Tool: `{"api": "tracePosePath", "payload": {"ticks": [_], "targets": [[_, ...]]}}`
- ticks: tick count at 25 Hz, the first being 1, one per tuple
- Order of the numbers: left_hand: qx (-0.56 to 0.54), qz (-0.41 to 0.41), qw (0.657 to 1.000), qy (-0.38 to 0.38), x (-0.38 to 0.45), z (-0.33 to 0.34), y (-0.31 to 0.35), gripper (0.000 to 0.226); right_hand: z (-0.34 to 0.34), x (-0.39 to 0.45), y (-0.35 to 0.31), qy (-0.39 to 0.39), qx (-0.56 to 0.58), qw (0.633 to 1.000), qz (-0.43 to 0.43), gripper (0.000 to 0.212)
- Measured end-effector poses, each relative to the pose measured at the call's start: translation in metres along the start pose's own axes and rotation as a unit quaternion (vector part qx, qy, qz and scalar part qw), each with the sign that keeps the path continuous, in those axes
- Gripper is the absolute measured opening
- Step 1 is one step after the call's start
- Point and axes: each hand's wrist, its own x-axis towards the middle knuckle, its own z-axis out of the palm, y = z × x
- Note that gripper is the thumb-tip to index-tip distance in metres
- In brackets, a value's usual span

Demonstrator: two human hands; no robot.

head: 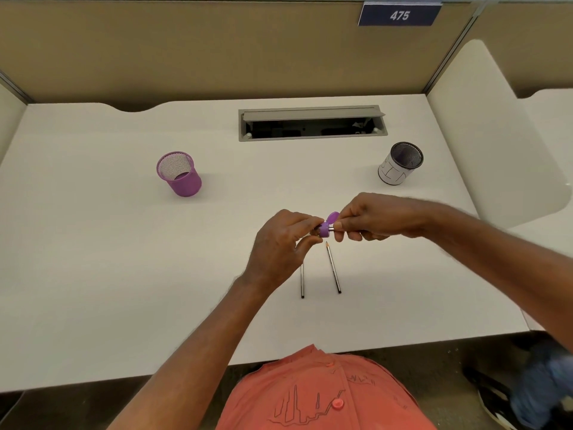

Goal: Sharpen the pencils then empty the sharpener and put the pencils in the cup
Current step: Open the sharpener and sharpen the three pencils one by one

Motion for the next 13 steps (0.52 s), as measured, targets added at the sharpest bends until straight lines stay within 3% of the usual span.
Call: {"api": "tracePosePath", "payload": {"ticks": [13], "targets": [[-0.011,0.005,1.000,-0.003,-0.0015,0.0064,-0.0005,0.028,-0.0089,0.0003,0.0016,-0.090,0.051,0.993,0.063,0.036]]}}
